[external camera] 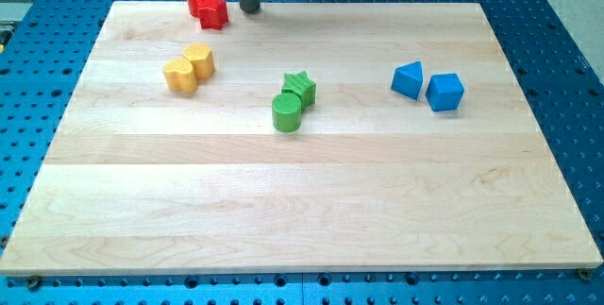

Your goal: Place the red star at the center left side of the board

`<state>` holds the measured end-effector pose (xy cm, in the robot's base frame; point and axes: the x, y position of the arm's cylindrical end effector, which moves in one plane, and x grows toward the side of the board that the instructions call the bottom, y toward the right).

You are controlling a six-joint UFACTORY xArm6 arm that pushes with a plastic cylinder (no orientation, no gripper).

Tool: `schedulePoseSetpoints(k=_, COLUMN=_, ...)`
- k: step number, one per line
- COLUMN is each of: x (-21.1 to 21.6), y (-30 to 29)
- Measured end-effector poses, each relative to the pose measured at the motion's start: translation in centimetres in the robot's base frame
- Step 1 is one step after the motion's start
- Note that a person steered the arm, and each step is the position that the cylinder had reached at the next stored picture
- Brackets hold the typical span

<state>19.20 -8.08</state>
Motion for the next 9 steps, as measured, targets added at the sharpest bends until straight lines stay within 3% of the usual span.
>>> schedulePoseSetpoints(k=1, x=0.0, y=-0.6)
schedulePoseSetpoints(k=2, x=2.8, y=-4.2)
schedulePoseSetpoints(k=4, x=11.5, y=-6.6)
schedulePoseSetpoints(k=6, x=4.2, y=-0.2)
schedulePoseSetpoints(k=7, x=4.9, y=-8.0)
schedulePoseSetpoints(k=8, x=12.4, y=-14.1)
schedulePoseSetpoints(k=9, x=11.4, y=-12.1)
